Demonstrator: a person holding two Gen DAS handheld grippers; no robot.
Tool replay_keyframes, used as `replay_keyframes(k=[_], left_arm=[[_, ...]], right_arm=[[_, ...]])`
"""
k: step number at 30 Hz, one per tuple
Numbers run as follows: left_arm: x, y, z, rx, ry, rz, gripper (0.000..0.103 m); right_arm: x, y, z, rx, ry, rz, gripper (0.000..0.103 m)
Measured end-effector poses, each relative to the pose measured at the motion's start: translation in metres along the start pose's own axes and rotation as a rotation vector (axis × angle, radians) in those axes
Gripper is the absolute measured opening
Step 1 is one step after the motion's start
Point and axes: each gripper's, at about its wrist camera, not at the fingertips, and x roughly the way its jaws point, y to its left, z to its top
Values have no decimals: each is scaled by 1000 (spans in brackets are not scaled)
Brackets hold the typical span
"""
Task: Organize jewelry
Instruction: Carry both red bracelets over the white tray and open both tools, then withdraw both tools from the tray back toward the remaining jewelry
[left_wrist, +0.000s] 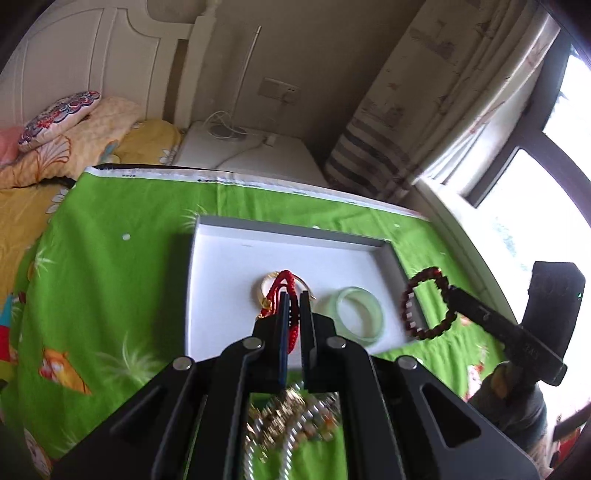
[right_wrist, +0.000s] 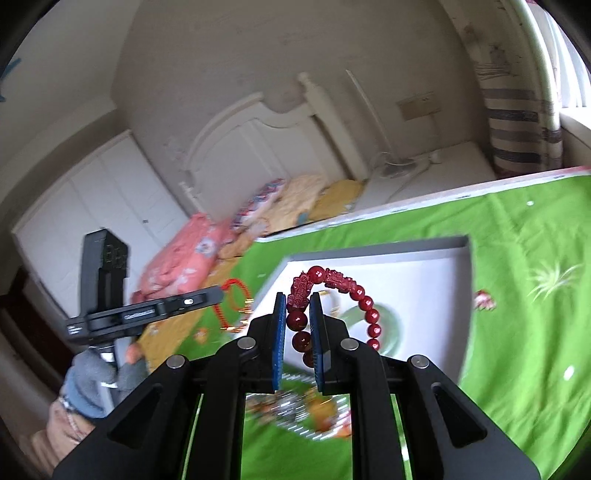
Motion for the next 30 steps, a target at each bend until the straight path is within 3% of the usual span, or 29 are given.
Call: replay_keyframes(k=[5, 11, 12, 13, 15, 16, 17, 20, 28, 30], left_arm=[[29, 7, 17, 17, 21, 109, 5], [62, 4, 31, 93, 63, 250, 6], [66, 3, 32, 96, 66, 259, 17], [71, 3, 33, 90, 66, 265, 40], [70, 4, 34, 48, 28, 264, 66], [68, 5, 34, 32, 13, 260, 67], [65, 7, 34, 11, 4, 246, 67], [57, 12, 32, 2, -17, 244, 71], [5, 31, 10, -74, -159, 354, 101], [-13, 40, -2, -111, -200, 369, 101]], right_arm=[[29, -22, 16, -62, 37, -194, 13], [63, -23, 23, -191, 113, -355, 14], [71, -21, 24, -205, 117, -367, 14], [73, -20, 23, -218, 108, -371, 16], [77, -18, 25, -208, 106, -357, 28], [77, -19, 26, -188, 102, -344, 43], [72, -19, 26, -172, 83, -326, 50], [59, -18, 26, -170, 52, -296, 50], [16, -18, 7, -139, 41, -257, 50], [6, -18, -3, -138, 40, -253, 51]])
